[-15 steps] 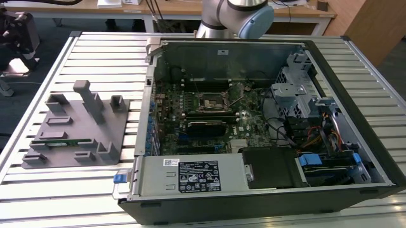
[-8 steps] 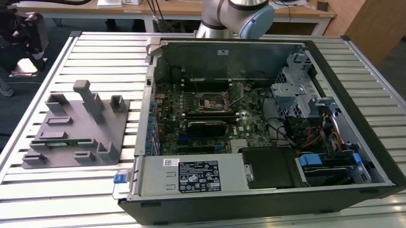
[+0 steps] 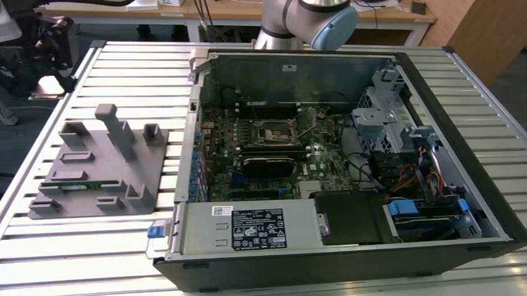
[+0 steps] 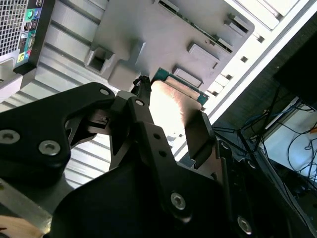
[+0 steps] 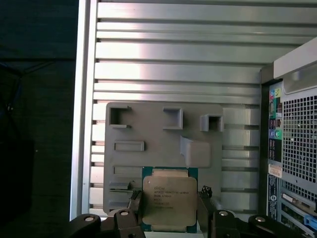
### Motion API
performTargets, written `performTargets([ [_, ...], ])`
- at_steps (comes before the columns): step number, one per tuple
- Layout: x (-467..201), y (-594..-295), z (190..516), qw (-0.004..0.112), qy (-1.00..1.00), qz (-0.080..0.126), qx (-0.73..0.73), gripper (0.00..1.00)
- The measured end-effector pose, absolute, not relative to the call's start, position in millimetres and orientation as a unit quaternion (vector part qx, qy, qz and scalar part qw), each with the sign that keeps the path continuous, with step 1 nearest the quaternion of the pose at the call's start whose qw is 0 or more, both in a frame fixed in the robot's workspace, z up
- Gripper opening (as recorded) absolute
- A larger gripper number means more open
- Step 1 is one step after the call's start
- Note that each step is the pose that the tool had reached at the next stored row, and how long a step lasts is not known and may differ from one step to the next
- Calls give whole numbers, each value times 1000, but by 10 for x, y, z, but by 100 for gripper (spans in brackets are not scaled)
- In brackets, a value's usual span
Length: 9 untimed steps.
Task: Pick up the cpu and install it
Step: 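Pick up the cpu and move it towards the insertion slot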
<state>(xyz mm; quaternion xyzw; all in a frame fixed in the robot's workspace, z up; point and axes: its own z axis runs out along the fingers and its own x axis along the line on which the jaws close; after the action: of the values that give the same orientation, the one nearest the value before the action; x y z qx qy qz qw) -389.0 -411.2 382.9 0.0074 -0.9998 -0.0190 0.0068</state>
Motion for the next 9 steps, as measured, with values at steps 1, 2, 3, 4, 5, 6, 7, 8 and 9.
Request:
performTargets([
  [1, -3867, -4112, 3828, 7, -1000, -19, 7, 53],
  [2, -3846, -4112, 3829, 7, -1000, -19, 7, 53],
  [3, -3827, -4112, 3829, 7, -1000, -19, 7, 53],
  [4, -3811, -4112, 3829, 7, -1000, -19, 7, 53],
  [5, -3798, -4112, 3829, 7, -1000, -19, 7, 53],
  [6, -3787, -4112, 3829, 7, -1000, -19, 7, 53],
  [7, -3775, -4112, 3829, 7, -1000, -19, 7, 53],
  [8, -3761, -4112, 3829, 7, -1000, -19, 7, 53],
  [9, -3748, -4112, 3829, 7, -1000, -19, 7, 53],
])
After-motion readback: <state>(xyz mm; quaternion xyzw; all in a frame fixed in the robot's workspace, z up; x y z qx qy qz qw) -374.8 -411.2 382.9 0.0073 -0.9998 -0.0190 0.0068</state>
